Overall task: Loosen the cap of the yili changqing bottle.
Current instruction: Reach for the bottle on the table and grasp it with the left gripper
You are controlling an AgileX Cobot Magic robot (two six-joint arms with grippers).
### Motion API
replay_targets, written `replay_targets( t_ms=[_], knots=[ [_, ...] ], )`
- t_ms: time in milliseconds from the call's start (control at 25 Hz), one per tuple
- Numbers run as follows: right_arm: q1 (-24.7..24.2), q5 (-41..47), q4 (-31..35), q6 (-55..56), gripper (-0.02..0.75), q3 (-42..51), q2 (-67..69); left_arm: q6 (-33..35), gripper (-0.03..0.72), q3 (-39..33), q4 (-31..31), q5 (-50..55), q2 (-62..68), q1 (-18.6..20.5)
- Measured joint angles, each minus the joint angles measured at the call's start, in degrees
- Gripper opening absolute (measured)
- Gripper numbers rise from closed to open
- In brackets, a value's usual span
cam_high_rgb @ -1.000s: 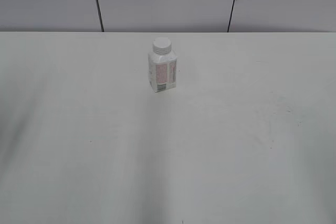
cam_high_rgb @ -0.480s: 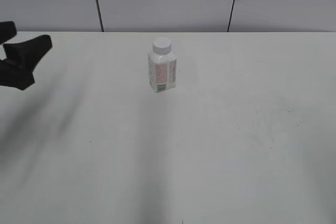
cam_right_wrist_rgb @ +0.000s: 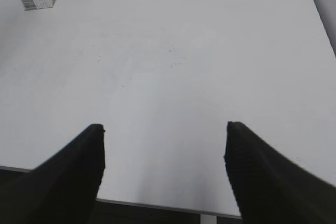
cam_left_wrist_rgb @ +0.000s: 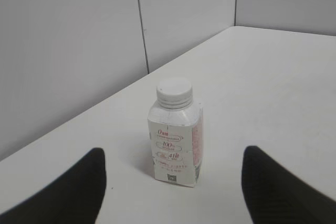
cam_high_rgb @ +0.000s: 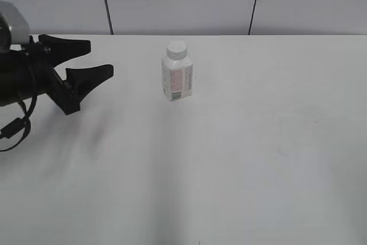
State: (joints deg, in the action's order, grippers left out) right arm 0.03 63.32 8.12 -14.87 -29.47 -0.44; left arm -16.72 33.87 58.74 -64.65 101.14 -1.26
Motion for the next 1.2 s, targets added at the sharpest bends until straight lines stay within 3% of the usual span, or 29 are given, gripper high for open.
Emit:
replay_targets(
  t_ms=[320,480,600,1200],
  knots=[
    [0.0,0.0,0.0,0.0,0.564,0.0,0.0,-6.7,0.504,14.0,3.6,2.9,11.0,-3.5],
    [0.0,0.0,0.0,0.0,0.564,0.0,0.0,-10.1,0.600,21.1,4.0,4.8,16.6,-6.6],
    [0.0,0.0,0.0,0.0,0.564,0.0,0.0,-12.8,0.632,25.0,4.0,5.6,20.1,-7.9],
    [0.0,0.0,0.0,0.0,0.564,0.0,0.0,-13.7,0.621,37.3,5.0,6.2,33.0,-10.8]
  ],
)
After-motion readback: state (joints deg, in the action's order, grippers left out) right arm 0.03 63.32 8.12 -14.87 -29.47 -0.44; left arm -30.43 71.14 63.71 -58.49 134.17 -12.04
